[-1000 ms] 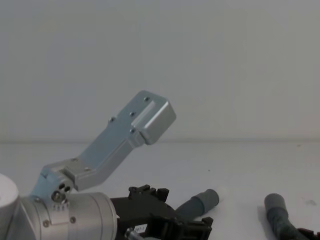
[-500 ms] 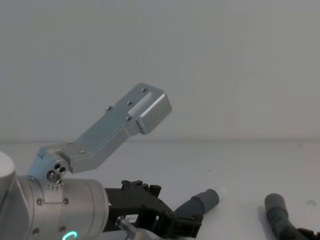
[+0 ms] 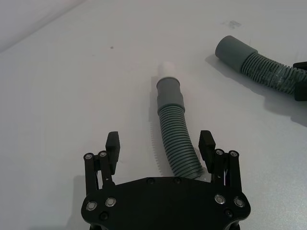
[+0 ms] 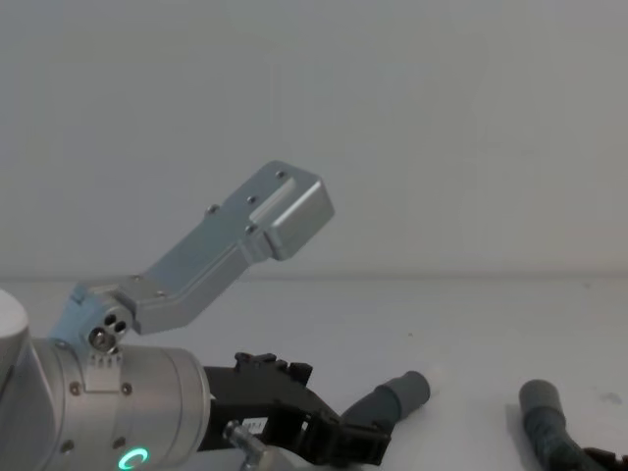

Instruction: Use both hands to pick up one end of the pipe from the table, align the ends, and insert them.

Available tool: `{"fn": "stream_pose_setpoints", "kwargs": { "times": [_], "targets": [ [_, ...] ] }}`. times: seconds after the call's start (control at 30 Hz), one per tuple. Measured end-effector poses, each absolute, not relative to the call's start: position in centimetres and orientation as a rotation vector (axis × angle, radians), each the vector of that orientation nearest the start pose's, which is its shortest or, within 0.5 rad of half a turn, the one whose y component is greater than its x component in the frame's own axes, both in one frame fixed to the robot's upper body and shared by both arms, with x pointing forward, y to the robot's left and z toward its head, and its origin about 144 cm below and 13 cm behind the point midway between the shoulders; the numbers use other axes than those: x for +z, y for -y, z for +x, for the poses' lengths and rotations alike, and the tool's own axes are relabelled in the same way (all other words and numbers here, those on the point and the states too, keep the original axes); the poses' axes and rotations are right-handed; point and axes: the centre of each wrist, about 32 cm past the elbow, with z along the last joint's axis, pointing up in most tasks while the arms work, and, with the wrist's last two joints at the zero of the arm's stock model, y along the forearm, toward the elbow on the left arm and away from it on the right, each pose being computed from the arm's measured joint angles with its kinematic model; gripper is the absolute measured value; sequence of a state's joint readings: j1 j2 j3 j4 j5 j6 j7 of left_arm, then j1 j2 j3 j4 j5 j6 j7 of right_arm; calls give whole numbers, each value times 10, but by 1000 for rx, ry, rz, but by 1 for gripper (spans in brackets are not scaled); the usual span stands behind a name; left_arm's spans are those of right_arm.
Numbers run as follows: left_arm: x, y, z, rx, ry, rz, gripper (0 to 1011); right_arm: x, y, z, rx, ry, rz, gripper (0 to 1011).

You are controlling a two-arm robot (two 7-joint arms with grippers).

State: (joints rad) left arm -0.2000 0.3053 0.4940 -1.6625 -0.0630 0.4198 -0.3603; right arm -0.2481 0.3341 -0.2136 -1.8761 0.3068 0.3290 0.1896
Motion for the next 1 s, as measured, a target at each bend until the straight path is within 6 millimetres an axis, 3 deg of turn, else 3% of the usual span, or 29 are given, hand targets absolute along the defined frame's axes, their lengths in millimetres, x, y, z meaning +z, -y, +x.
{"fn": "stream_pose_setpoints", "kwargs": {
  "times": [0.77,1.0],
  "targets": [
    [1193,-160,476,796,-41,427,1003,1155,230,378,-1069,-279,-239,291],
    [1193,-160,476,798,-48,427,876,1155,230,378,-1069,-279,-239,291]
  ]
}}
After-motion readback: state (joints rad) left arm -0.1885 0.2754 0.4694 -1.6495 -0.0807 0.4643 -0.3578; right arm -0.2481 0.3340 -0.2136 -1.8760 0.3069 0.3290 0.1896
